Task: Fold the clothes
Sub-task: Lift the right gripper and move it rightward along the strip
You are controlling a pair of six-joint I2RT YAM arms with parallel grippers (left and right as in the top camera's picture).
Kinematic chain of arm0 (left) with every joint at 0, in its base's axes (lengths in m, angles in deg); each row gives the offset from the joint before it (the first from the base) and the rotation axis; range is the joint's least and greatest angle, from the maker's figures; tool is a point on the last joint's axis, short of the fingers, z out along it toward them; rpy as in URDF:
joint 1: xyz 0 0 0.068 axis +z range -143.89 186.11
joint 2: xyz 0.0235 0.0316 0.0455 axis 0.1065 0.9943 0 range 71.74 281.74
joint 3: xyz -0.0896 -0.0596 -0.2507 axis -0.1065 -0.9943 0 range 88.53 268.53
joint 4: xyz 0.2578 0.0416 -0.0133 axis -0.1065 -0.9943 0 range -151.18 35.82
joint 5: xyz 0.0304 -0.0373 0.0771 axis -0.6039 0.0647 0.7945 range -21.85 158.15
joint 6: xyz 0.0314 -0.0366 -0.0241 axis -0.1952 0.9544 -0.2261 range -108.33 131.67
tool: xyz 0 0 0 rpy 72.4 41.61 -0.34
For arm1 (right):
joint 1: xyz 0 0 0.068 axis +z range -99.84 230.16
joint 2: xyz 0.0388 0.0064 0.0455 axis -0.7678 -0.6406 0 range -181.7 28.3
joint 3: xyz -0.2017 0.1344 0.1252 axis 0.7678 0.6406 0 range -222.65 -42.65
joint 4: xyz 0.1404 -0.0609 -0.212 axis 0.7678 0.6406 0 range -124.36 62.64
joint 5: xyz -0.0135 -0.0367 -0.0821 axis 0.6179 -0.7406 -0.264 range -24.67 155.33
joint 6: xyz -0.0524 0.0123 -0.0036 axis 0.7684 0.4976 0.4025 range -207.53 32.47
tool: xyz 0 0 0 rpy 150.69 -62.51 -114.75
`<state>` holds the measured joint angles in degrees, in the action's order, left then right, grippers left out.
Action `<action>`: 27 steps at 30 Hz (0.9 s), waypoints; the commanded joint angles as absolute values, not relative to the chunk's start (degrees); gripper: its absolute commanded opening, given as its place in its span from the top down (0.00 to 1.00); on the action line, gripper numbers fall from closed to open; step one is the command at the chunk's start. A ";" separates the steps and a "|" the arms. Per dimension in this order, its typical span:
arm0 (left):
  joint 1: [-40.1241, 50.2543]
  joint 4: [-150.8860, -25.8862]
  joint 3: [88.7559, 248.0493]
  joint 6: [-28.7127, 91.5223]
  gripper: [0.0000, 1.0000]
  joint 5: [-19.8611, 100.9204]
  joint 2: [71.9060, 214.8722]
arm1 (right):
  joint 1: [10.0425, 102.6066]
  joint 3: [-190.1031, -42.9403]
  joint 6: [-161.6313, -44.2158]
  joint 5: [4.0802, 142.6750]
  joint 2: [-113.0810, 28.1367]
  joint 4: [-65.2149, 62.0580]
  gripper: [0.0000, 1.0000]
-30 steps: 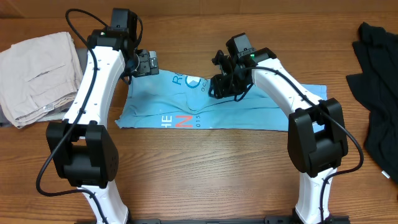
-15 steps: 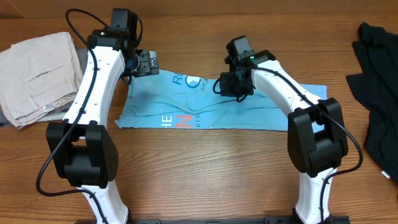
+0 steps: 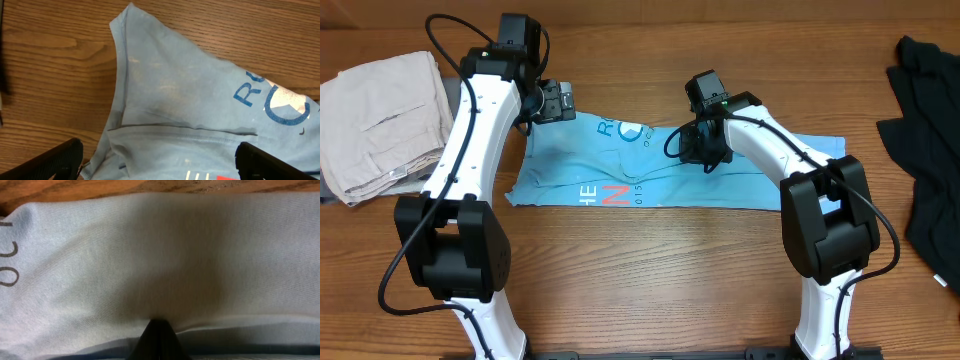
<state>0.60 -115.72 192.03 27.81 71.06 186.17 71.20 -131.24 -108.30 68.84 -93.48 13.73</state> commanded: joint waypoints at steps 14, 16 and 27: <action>0.90 -115.61 192.51 27.53 0.00 71.96 185.72 | 71.29 -131.00 -109.00 67.75 -92.25 29.08 0.96; 0.90 -115.61 192.51 27.53 0.00 71.96 185.72 | 71.29 -131.00 -109.00 66.81 -92.25 28.33 0.96; 0.90 -115.61 192.51 27.53 0.00 71.96 185.72 | 69.67 -136.34 -109.00 66.33 -87.71 31.85 0.96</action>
<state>0.60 -115.70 192.01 27.81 71.26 186.17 70.76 -133.93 -108.56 67.36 -92.67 32.22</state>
